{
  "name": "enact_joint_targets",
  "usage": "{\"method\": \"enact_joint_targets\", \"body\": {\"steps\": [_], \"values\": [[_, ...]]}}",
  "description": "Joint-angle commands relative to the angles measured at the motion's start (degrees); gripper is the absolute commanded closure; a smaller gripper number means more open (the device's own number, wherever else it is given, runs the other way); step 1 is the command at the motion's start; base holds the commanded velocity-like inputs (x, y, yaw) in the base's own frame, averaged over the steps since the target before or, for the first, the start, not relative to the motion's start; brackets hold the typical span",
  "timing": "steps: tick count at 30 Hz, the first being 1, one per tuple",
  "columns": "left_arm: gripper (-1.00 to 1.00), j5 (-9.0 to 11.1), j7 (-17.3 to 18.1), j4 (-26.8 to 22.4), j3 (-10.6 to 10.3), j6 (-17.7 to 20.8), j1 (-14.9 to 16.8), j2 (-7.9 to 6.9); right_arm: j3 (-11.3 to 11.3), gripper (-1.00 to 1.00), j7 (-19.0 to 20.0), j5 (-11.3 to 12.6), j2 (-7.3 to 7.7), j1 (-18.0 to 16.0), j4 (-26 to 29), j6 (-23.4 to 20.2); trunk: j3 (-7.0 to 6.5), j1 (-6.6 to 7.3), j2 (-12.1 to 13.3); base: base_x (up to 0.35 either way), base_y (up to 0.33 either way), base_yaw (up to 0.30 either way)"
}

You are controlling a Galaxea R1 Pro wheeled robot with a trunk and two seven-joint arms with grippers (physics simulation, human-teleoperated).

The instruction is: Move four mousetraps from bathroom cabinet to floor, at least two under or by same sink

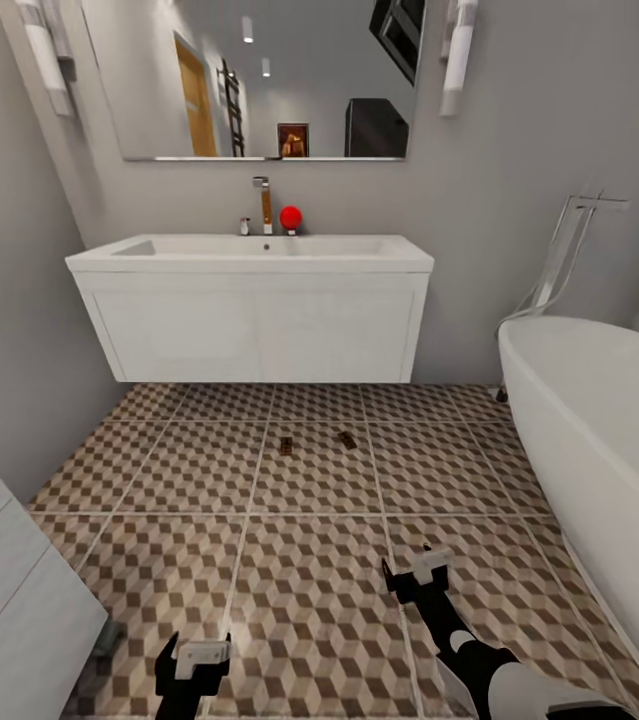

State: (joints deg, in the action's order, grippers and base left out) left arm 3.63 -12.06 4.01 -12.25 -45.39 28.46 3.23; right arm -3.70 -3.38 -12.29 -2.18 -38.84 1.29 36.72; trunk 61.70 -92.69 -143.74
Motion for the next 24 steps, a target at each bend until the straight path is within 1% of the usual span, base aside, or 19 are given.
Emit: {"method": "enact_joint_targets", "body": {"steps": [1,6,8,12,15,20,24], "values": [[-1.0,0.36,-0.16,0.24,-0.5,-0.29,0.05,0.02,-0.35,-1.0,-0.36,-0.12,-0.01,-0.03,-0.08,0.17,-0.18,0.04,0.0,0.0,0.0,0.0],[-1.0,0.4,-0.16,0.28,-0.5,-0.26,-0.39,-0.12,-0.35,-1.0,-0.38,-0.1,0.03,0.15,-0.13,0.33,-1.29,0.16,0.06,0.0,0.0,0.0],[-1.0,0.39,-0.18,0.29,-0.5,-0.3,-0.9,-0.1,-0.3,-1.0,-0.33,-0.14,0.1,1.36,-0.14,0.46,-1.73,0.22,0.09,0.0,0.0,0.0],[-1.0,0.39,-0.18,0.29,-0.5,-0.31,-1.23,0.02,-0.29,-1.0,-0.36,-0.17,0.14,2.32,-0.15,0.55,-2.62,0.32,0.14,0.0,0.0,0.0],[-1.0,0.4,-0.18,0.29,-0.5,-0.31,-1.39,0.15,-0.27,-1.0,-0.39,-0.13,0.1,3.73,-0.15,0.58,-3.28,0.4,0.18,0.0,0.0,0.0],[-1.0,0.44,-0.28,0.29,-0.5,-0.2,-1.46,0.19,-0.3,-1.0,-0.47,-0.11,0.08,4.67,-0.15,0.49,-4.39,0.53,0.25,0.0,0.0,0.0],[-1.0,0.48,-0.32,0.29,-0.5,-0.03,-1.47,0.2,-0.33,-1.0,-1.81,-0.1,0.07,4.91,-0.15,0.24,-4.39,0.53,0.25,0.0,0.0,0.0]]}}
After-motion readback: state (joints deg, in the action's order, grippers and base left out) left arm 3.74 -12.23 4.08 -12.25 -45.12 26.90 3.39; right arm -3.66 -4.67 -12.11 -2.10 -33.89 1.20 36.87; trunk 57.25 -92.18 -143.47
